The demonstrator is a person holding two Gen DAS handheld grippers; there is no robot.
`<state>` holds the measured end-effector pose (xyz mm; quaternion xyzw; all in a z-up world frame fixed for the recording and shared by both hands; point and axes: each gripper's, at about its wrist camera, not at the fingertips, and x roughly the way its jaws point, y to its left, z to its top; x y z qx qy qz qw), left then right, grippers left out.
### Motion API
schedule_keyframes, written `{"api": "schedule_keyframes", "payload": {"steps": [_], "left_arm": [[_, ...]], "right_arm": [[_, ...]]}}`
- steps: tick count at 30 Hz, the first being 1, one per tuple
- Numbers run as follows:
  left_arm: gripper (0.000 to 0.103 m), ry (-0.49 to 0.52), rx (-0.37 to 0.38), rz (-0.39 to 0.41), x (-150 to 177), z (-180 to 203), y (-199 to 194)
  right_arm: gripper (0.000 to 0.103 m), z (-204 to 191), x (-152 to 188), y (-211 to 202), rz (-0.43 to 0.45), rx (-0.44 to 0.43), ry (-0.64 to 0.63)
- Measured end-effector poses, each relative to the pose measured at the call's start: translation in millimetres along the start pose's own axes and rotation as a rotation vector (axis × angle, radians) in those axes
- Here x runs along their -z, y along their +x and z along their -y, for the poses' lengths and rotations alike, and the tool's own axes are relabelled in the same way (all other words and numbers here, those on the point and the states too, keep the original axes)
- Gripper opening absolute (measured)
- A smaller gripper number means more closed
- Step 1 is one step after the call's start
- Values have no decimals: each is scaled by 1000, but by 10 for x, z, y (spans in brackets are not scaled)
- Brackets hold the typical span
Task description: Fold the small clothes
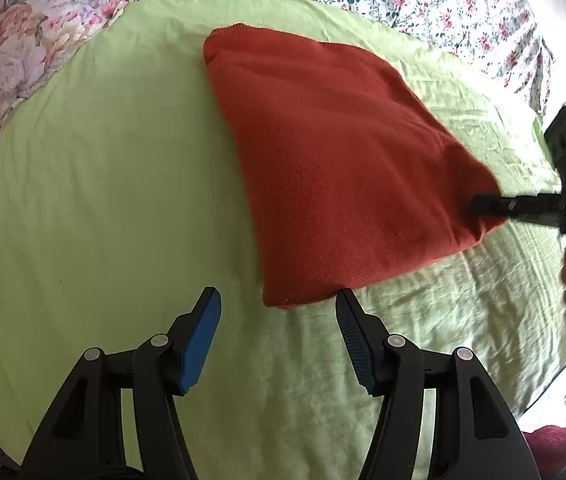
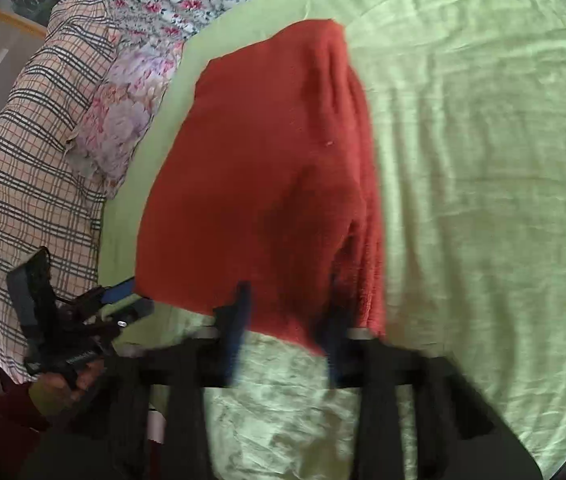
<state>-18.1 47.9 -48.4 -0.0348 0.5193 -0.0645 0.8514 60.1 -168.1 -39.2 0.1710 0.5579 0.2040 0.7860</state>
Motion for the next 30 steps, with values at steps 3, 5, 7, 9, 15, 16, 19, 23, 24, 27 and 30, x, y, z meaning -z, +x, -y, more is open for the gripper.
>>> {"api": "schedule_keyframes", "payload": {"steps": [3,5,7,9,15,16,19,23,24,27,30], "left_arm": [[60,34,-23,0,5,44,61],[60,49,-40,2,-5,68,80],[53,54,-80,5,-45,90,106],[30,36,-95,-9,-65,74,145],[10,-131,-25,8,-88,-120,27],[8,-160,-6,1,-78,-156,32],[8,-207,6,-56,-33,-260,179],[10,-234,31,-90,-5,-351,210],[12,-220,25,-95,-7,-348,189],[13,-161,28,-92,12,-351,25],[13,-127,76,-56,-17,-344,-196]], "right_arm": [[5,-20,-103,-189,53,-142,79],[5,-57,-168,-379,115,-229,104],[5,-98,-212,-523,152,-256,96],[5,-95,-204,-552,155,-222,86],[5,80,-24,-437,127,-81,85],[5,59,-5,-386,106,-10,38],[5,69,131,-125,17,129,-53],[5,257,274,101,-17,141,-7],[5,273,265,90,-15,129,8],[7,268,230,-45,-18,102,21],[18,279,171,-288,28,81,43]]}}
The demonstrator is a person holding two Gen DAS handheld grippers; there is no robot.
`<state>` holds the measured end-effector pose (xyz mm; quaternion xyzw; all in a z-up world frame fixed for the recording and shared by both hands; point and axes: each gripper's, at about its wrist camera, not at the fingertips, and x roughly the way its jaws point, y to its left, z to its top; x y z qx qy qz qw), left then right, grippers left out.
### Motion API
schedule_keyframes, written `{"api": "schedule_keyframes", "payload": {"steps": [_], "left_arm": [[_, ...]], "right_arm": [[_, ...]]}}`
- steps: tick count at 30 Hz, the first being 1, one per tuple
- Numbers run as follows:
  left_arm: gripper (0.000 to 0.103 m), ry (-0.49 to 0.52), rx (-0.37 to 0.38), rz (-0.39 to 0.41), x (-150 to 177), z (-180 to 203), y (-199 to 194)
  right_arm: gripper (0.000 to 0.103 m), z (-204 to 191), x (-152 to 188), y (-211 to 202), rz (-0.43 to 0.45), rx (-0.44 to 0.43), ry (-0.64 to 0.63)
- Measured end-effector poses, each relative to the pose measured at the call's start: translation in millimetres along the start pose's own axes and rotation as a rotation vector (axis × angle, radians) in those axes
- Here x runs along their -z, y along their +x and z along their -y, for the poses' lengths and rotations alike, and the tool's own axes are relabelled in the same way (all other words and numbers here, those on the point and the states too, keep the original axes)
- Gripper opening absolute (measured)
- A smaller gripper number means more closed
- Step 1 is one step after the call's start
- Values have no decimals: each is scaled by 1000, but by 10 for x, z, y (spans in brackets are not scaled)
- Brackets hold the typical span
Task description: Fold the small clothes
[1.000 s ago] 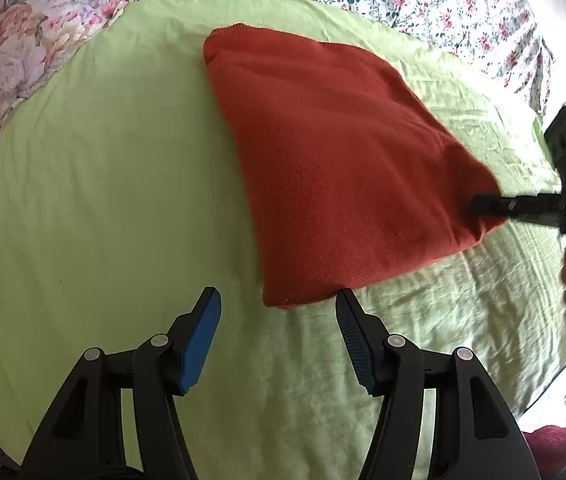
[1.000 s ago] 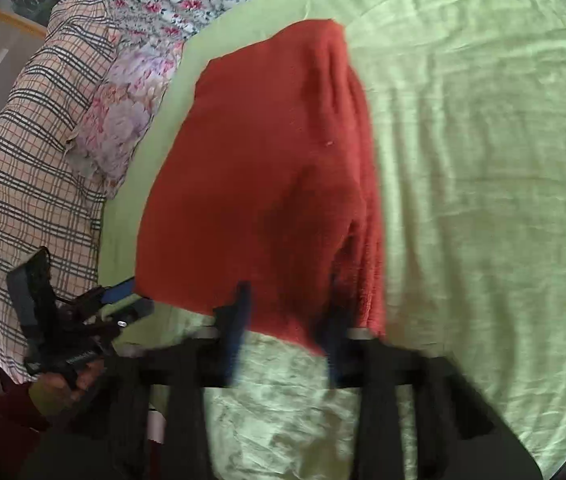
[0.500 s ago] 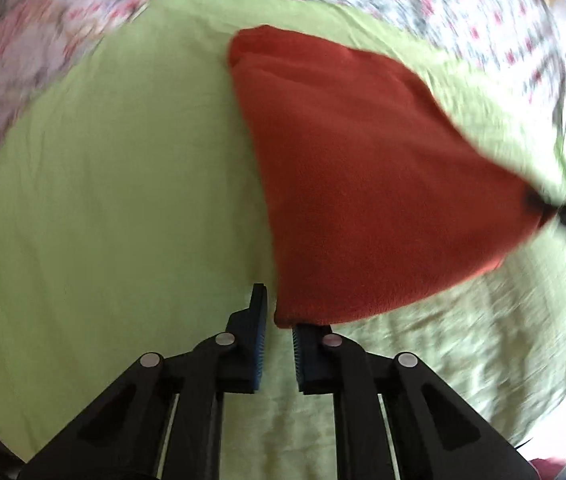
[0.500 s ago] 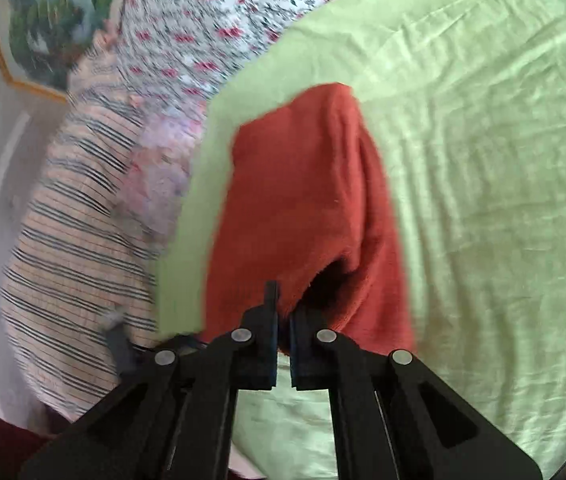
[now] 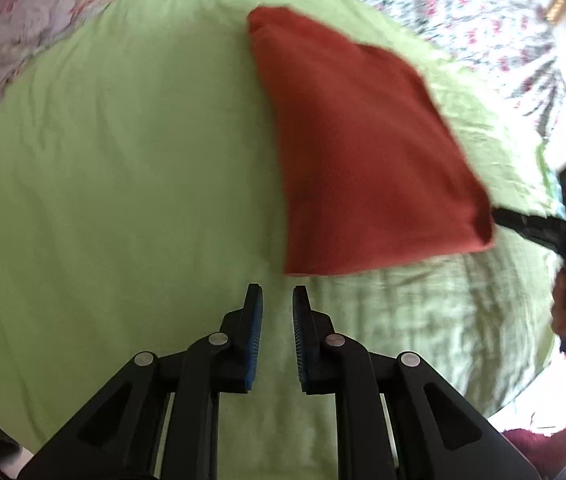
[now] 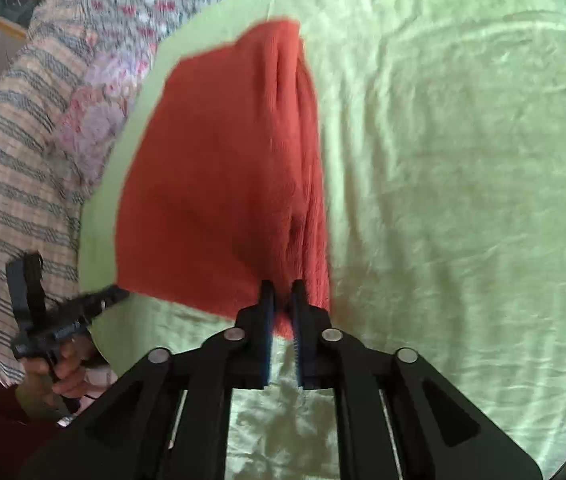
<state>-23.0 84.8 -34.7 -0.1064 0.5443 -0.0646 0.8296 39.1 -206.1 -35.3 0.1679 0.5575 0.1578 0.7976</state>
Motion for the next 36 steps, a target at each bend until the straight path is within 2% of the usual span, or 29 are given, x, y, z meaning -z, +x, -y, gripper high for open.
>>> {"api": "schedule_keyframes", "payload": {"steps": [2,4,7,13,14,15,16,19,23,26,32,36], "left_arm": [[14,14,37,39,-24,79,-129],[17,21,63,68,-104,178,-184],[17,36,87,81,-217,310,-128],[17,79,103,34,-337,514,244],[16,74,81,7,-338,504,350],[15,70,82,-15,-338,478,414],[15,66,86,-23,-336,467,450],[14,36,81,-40,-325,402,553],[14,19,89,-42,-313,389,602],[14,30,86,-53,-298,414,604],[17,48,100,-58,-246,459,498],[19,33,123,-2,-284,428,253]], "right_arm": [[37,37,-71,-136,47,-19,27],[39,72,-218,-218,96,-36,51],[39,-3,-509,-105,117,-29,49],[39,-86,-966,386,94,-70,66],[29,-90,-996,435,88,-68,66],[12,-70,-1047,509,70,-68,73],[10,-63,-1078,508,70,-64,77],[10,-141,-1115,330,139,-68,40],[10,-98,-1055,614,68,42,-9],[10,-45,-1036,647,82,37,22],[15,-133,-937,314,143,55,45],[15,-306,-770,29,184,18,40]]}}
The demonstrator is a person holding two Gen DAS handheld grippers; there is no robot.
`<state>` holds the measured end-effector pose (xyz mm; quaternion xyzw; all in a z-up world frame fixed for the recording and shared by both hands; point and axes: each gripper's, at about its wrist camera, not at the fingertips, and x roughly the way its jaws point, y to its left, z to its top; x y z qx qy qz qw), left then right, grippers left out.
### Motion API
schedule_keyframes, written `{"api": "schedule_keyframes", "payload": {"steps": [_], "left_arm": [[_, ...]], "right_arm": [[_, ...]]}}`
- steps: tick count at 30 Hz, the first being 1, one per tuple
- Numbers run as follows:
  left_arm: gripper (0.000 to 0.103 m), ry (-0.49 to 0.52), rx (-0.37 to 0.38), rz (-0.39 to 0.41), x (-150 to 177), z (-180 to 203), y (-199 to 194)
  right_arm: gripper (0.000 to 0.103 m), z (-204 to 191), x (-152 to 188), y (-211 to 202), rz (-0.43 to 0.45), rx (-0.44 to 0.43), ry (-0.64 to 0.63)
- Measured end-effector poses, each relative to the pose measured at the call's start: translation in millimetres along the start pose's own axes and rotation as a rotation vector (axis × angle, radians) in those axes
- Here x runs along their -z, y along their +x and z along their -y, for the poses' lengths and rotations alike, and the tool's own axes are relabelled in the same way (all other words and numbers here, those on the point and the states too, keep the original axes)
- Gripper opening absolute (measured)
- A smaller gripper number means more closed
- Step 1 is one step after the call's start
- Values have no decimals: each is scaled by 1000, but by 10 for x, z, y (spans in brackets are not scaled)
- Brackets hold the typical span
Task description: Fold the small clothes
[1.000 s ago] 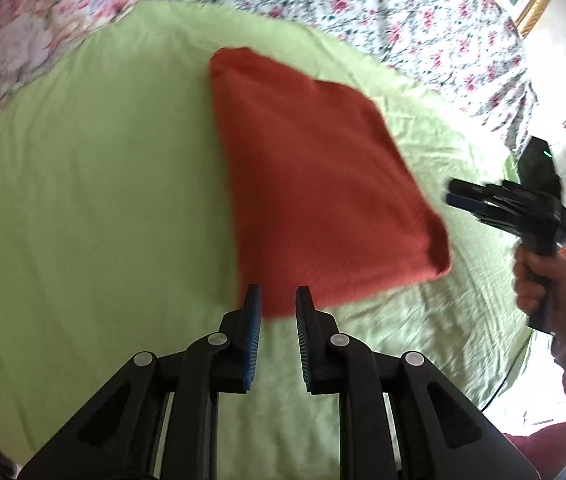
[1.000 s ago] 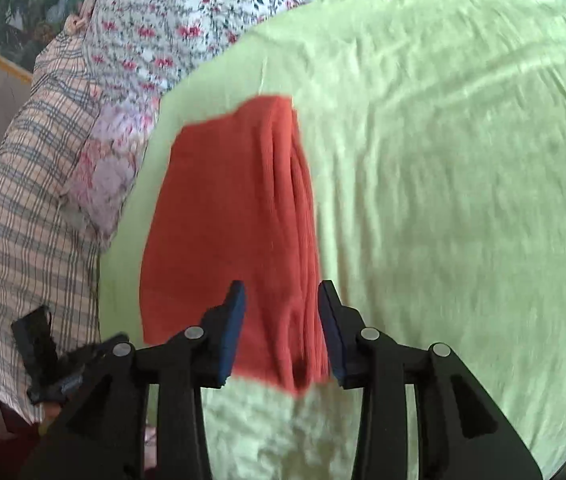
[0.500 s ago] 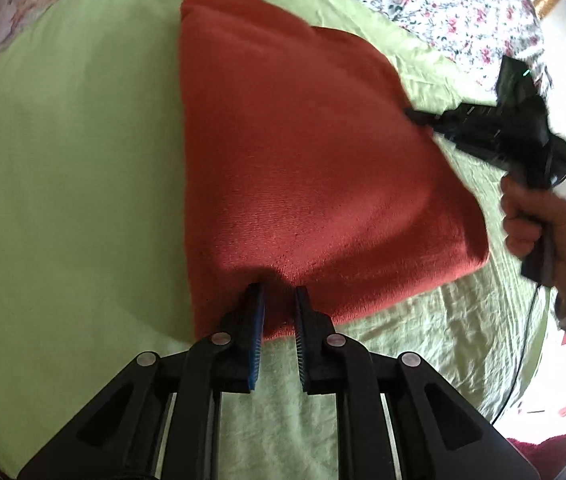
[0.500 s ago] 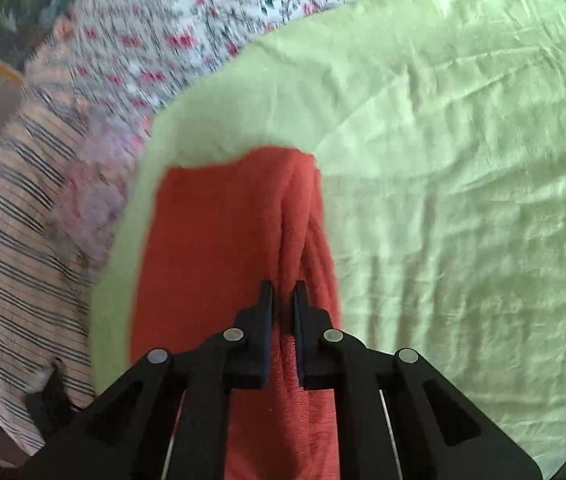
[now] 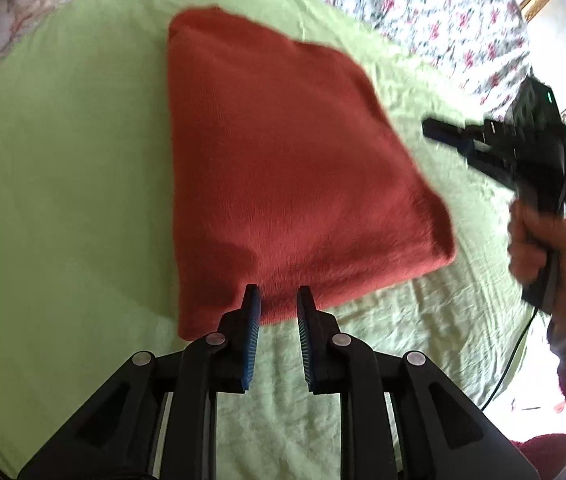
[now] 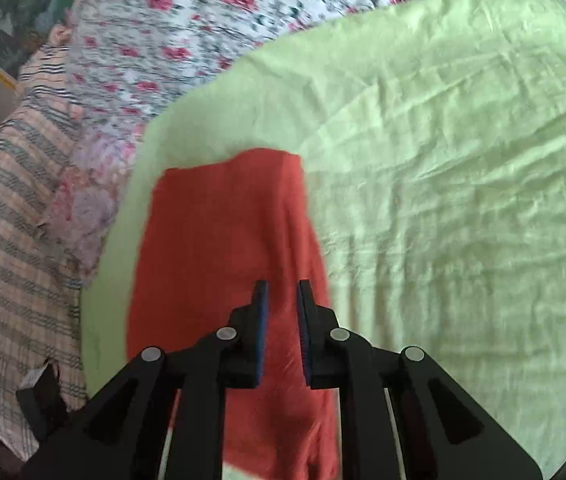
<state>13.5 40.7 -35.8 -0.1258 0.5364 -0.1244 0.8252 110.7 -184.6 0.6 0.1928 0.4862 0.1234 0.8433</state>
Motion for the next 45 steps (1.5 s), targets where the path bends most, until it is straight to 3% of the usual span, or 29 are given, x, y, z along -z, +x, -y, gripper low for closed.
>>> {"api": "schedule_keyframes", "payload": {"steps": [7,9,10,12,20,26,27,28,29,31,32,35,37,39,41,45], "left_arm": [[31,-46,-29,93,-245,-220,-298],[33,-73,-49,100,-323,-304,-282],[36,-86,-56,105,-367,-345,-276],[40,-111,-65,118,-479,-416,-251],[63,-249,-21,95,-1170,-809,231],[67,-324,-12,53,-1703,-1095,689],[66,-330,-9,57,-1771,-1130,735],[52,-328,-12,66,-1825,-1147,759],[25,-312,-22,81,-1904,-1148,768],[10,-298,-34,100,-2004,-1113,744],[5,-273,-81,134,-2055,-1070,696],[4,-257,-152,144,-2154,-1067,735],[5,-267,-173,136,-2176,-1102,761],[5,-268,-207,138,-2201,-1138,733],[5,-264,-234,153,-2190,-1159,643],[6,-281,-208,188,-1997,-1177,318]], "right_arm": [[16,-157,290,-114,-40,-7,-38],[21,-144,245,-11,-56,6,-35],[31,-131,217,21,-55,12,-35],[38,-96,94,110,-39,19,-39],[38,56,-448,528,-50,7,13],[39,114,-596,722,-75,-29,35],[39,125,-611,764,-81,-37,40],[37,128,-620,800,-87,-46,40],[24,128,-623,834,-96,-54,36],[16,98,-648,848,-95,-43,7],[10,76,-665,804,-75,-50,-2],[10,-2,-684,645,-11,-67,-43],[10,58,-651,784,-61,-20,-34],[14,160,-634,864,-76,-27,9],[25,202,-657,823,-73,-14,36],[26,192,-652,558,-32,14,49]]}}
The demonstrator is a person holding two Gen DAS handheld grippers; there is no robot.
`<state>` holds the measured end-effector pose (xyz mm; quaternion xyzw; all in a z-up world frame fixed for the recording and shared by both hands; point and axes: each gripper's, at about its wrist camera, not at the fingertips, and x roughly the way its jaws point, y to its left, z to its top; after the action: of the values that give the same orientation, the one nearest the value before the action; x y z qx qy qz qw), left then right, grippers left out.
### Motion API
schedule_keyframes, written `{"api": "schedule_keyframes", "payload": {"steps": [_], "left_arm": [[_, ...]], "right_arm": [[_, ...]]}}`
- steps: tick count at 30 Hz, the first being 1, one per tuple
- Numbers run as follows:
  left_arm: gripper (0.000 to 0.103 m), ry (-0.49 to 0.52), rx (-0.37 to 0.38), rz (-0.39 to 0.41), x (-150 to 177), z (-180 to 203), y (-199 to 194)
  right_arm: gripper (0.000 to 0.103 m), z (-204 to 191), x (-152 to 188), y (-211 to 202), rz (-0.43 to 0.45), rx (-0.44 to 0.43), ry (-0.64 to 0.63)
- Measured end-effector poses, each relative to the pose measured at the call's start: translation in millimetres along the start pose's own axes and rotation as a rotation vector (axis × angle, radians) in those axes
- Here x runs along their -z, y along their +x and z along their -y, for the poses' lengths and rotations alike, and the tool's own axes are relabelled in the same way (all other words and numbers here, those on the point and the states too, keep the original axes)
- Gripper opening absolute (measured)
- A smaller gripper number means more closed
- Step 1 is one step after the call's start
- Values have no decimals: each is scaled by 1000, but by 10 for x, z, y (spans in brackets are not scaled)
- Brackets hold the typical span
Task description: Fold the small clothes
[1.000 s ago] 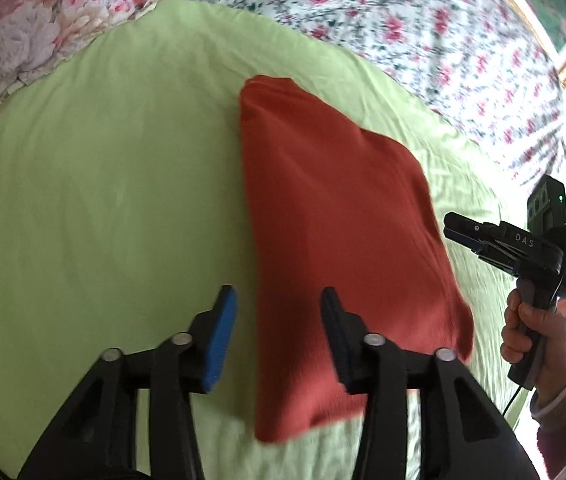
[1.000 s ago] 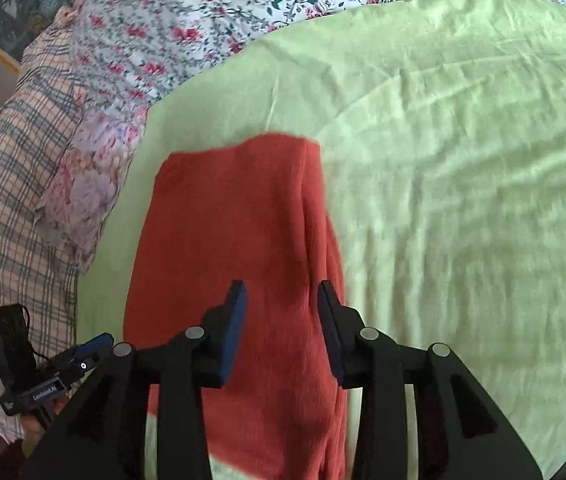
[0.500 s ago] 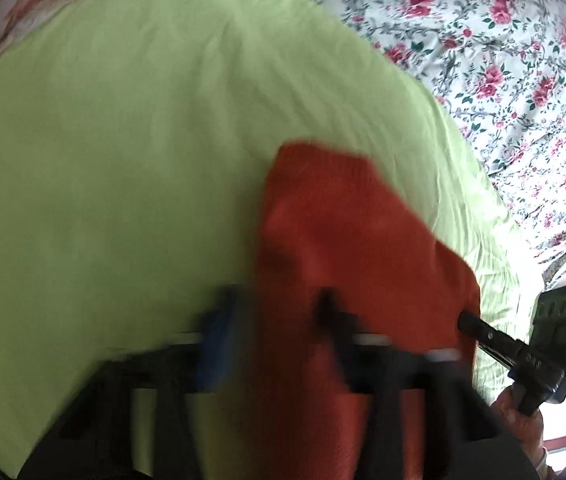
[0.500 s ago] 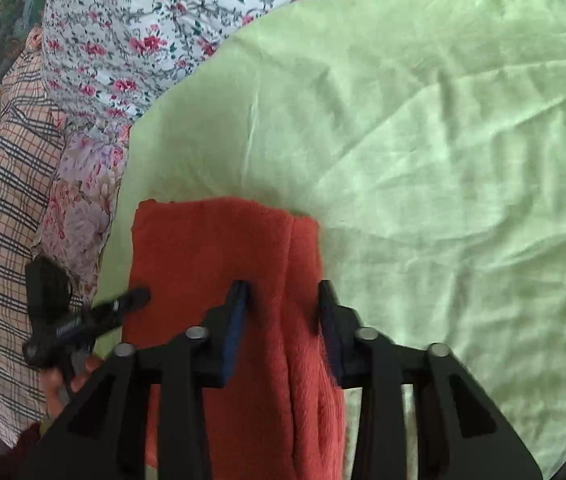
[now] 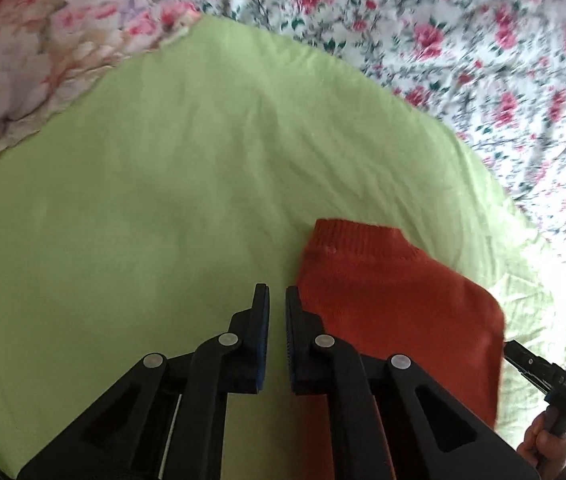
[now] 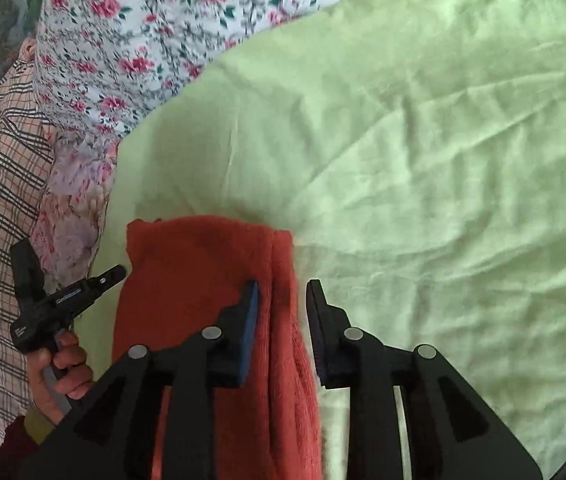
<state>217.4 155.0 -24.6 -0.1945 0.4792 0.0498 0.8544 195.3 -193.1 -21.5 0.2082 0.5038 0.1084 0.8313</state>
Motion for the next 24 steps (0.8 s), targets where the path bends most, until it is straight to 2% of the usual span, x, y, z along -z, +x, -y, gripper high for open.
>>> {"api": "schedule_keyframes", "payload": {"steps": [5,8,12,13,15,18,19,22,24], "left_arm": [[7,26,112,14,455,62,-503],[7,83,195,4,841,159,-781],[7,152,302,-40,1258,310,-950],[8,180,304,-58,1357,352,-934],[8,226,254,-87,1477,410,-851],[7,254,170,-154,1654,363,-583],[2,242,154,-187,1690,316,-460],[1,201,168,-207,1735,249,-367],[1,210,155,-209,1757,282,-398]], "right_arm": [[26,-177,250,-335,19,-30,-13],[26,-388,576,-558,-3,-70,-66],[26,-545,980,-717,-34,-85,-127],[26,-543,1072,-713,-45,-83,-147],[26,-511,1234,-688,-68,-67,-171],[26,-385,1386,-591,-98,22,-173],[24,-323,1406,-549,-107,59,-168],[7,-90,1435,-380,-136,112,-137],[6,-41,1425,-350,-124,114,-127]]}}
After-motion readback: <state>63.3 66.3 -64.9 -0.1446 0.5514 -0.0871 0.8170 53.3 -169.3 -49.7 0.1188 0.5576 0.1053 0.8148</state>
